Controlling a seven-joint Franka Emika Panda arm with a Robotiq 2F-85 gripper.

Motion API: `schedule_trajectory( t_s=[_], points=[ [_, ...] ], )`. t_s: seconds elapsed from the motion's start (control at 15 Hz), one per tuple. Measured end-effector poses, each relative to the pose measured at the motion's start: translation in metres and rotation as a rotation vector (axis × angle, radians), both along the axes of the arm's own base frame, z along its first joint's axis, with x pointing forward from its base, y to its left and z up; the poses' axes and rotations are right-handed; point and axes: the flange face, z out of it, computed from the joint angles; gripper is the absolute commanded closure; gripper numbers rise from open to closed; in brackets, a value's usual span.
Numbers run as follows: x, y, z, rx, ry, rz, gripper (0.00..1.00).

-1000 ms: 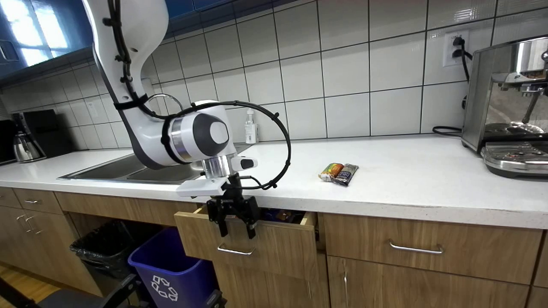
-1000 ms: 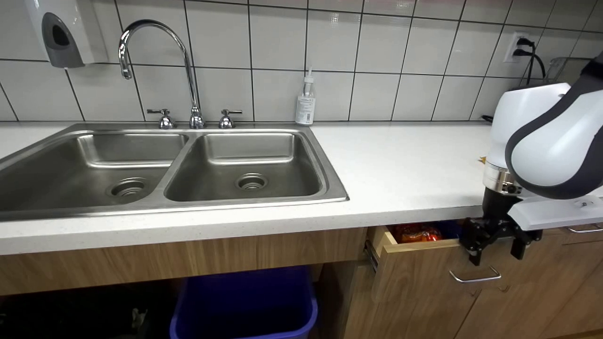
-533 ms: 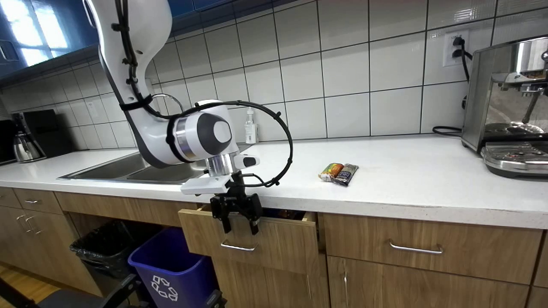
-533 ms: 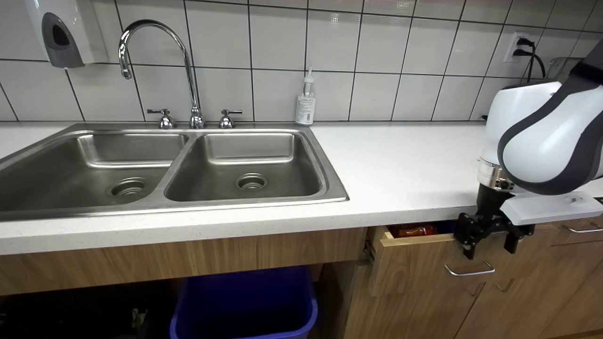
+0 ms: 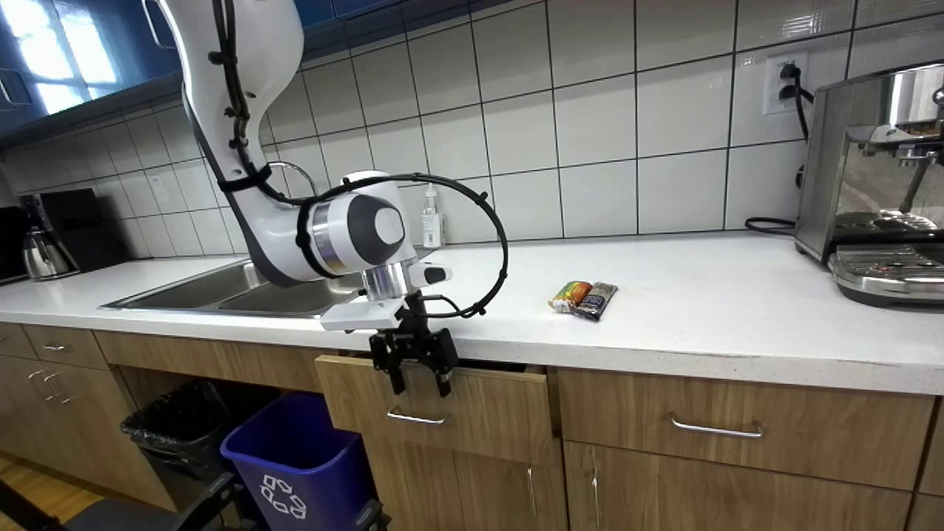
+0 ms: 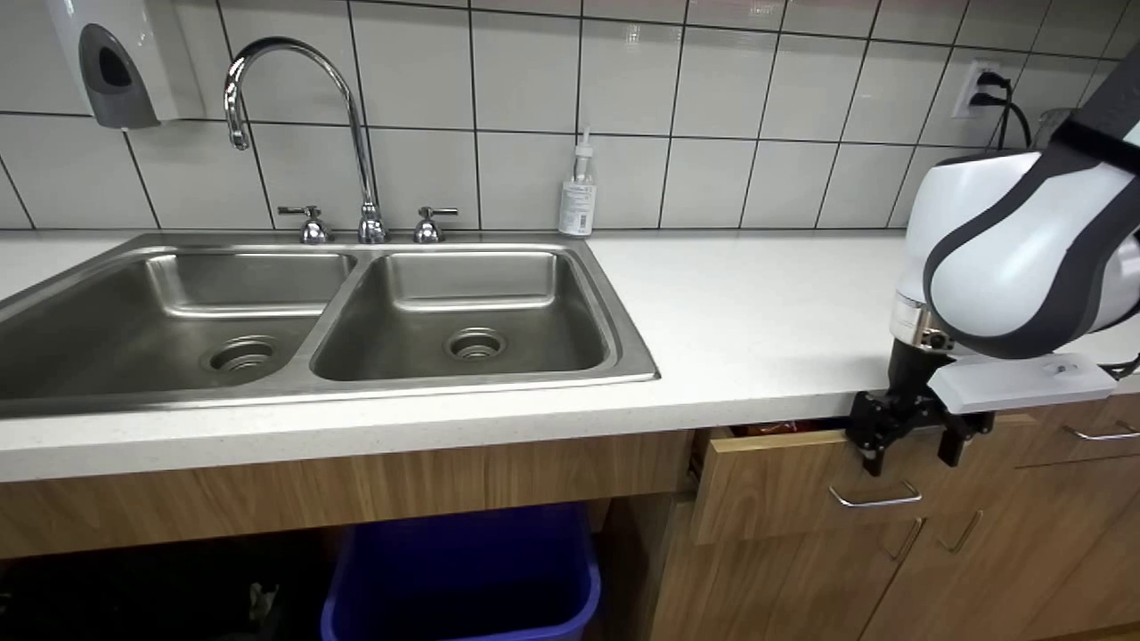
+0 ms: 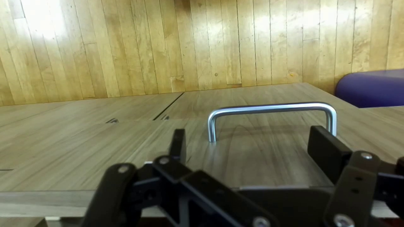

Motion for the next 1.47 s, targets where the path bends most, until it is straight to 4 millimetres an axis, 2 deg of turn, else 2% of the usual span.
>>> schedule_trajectory(
  t_s=[0.33, 0.87, 1.2, 1.47],
  points=[
    [0.008, 0.000, 0.000, -0.002, -0.010, 0.002, 0.00],
    [0.010, 0.003, 0.005, 0.002, -0.003, -0.005, 0.00],
    [0.010, 0.007, 0.023, 0.005, -0.018, 0.002, 0.00],
    [0.011, 0.009, 0.047, 0.011, -0.057, 0.004, 0.00]
  ],
)
